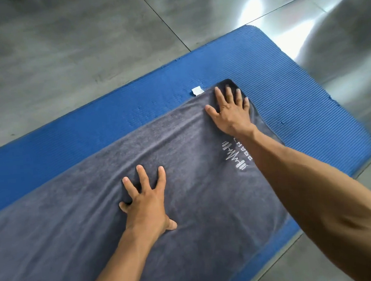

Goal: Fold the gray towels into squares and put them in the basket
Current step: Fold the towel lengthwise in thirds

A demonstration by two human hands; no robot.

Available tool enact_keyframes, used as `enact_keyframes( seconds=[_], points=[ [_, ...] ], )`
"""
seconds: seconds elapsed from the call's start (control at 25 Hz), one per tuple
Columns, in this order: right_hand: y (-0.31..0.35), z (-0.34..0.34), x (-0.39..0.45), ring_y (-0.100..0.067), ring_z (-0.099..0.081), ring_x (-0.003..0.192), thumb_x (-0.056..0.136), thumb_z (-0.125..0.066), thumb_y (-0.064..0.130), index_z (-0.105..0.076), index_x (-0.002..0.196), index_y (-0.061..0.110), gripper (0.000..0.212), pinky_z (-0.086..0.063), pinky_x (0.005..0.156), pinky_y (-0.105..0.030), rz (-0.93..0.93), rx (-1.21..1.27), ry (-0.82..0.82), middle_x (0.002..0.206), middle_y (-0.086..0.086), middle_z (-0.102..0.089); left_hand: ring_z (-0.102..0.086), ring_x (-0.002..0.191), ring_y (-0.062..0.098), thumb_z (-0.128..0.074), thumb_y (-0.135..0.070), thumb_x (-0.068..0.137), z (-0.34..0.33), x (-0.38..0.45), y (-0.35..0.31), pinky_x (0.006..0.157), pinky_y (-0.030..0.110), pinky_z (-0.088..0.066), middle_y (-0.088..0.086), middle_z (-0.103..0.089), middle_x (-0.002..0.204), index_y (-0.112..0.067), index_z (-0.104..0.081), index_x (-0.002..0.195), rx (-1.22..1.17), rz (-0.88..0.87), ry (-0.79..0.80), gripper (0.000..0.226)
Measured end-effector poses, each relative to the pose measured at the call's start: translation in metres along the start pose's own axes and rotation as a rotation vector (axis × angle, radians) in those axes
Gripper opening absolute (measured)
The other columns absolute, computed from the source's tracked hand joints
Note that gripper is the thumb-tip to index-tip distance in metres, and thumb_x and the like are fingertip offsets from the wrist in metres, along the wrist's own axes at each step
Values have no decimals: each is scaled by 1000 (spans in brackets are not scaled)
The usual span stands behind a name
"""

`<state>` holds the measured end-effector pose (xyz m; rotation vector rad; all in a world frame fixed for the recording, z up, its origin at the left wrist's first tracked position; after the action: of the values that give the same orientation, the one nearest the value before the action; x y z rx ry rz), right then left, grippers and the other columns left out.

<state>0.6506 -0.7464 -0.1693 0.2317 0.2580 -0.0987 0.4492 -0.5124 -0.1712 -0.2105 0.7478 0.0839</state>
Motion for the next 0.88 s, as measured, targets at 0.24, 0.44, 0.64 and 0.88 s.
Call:
enact_keyframes(
  seconds=[0.24,0.44,0.64,0.88],
  points=[
    [-39,-55,-183,-23,-6,153,100,-21,59,-21,156,31,63,-14,121,-50,285,-143,-104,165,2,-10,23,141,51,-85,-49,65,1,0,-1,107,67,-27,11,42,150,-39,25,147,24,-11,-35,138],
    [-142,-30,-183,-24,8,152,95,-7,60,-6,159,27,72,1,122,-49,-230,-132,-120,164,3,10,22,141,51,-87,-46,64,1,1,0,106,70,-26,10,41,151,-39,23,148,12,-15,-33,139],
    [-65,-75,-239,-25,1,153,101,-19,56,-7,158,30,64,0,123,-45,170,-191,-58,166,2,-1,24,141,50,-89,-44,62,1,0,1,106,72,-23,8,40,152,-41,20,148,-8,-9,-18,139],
    [-65,-73,-237,-21,10,152,100,-15,61,-1,157,35,65,4,123,-46,115,-178,-39,166,6,3,26,143,42,-74,-38,76,-4,-18,5,113,67,-13,2,36,156,-43,16,150,-67,-2,-49,116]
  ],
)
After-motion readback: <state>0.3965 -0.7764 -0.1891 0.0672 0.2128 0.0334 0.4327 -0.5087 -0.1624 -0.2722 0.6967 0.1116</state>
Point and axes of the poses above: each hand's wrist, its own x-axis towards the middle knuckle, its own z-axis out of the back of the hand, y = z × x, the point moved 6 cm from there along x, towards the middle knuckle
